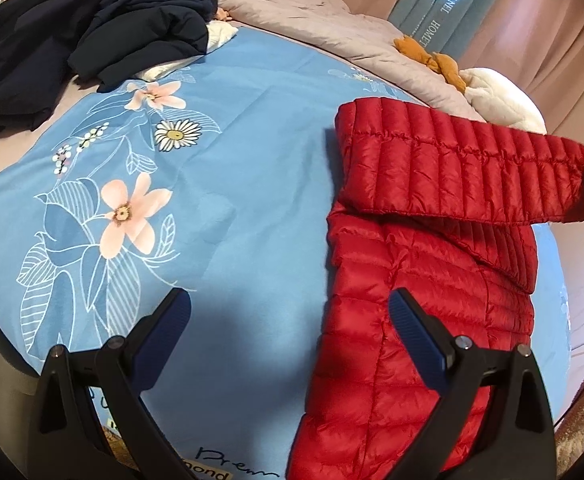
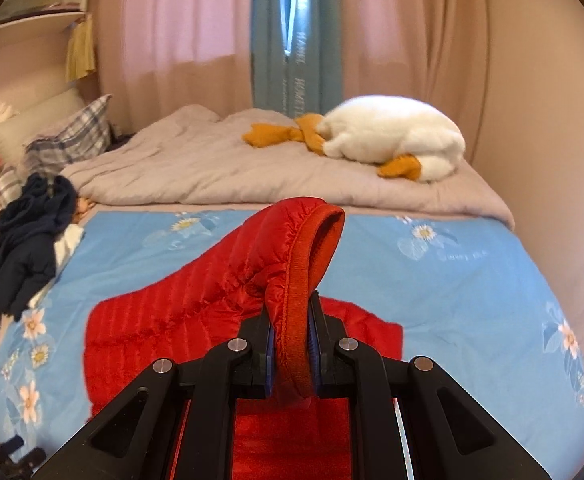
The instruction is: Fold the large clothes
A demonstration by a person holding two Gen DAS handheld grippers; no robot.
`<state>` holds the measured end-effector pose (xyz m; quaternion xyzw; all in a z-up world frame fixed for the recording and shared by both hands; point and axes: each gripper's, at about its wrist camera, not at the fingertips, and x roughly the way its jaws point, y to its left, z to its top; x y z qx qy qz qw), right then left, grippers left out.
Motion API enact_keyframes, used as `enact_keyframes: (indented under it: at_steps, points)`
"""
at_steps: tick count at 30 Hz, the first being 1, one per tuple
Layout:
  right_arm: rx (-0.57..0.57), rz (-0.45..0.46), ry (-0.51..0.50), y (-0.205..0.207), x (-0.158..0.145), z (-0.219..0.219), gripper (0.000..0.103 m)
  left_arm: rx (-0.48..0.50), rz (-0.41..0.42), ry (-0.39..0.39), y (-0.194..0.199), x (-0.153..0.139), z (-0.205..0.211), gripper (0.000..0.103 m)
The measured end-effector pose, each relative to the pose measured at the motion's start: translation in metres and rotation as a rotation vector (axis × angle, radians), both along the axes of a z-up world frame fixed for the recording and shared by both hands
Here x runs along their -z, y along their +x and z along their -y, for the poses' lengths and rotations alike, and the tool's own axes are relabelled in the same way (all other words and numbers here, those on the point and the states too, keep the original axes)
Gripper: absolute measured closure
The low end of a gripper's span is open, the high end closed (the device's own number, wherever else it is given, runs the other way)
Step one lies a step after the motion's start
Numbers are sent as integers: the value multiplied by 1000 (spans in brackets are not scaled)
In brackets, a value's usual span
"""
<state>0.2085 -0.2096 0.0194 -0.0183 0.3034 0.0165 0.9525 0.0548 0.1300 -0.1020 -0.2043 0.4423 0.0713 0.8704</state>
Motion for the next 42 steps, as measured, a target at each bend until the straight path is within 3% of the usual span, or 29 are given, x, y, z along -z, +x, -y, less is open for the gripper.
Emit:
enact_keyframes:
  at_steps: [10,42]
  points:
    - [79,-91,24,18,42,28,89,51,-26,23,13,5,22,4]
    - [173,-270,43,45,110,71,89,119,-57,38,30,14,41,4]
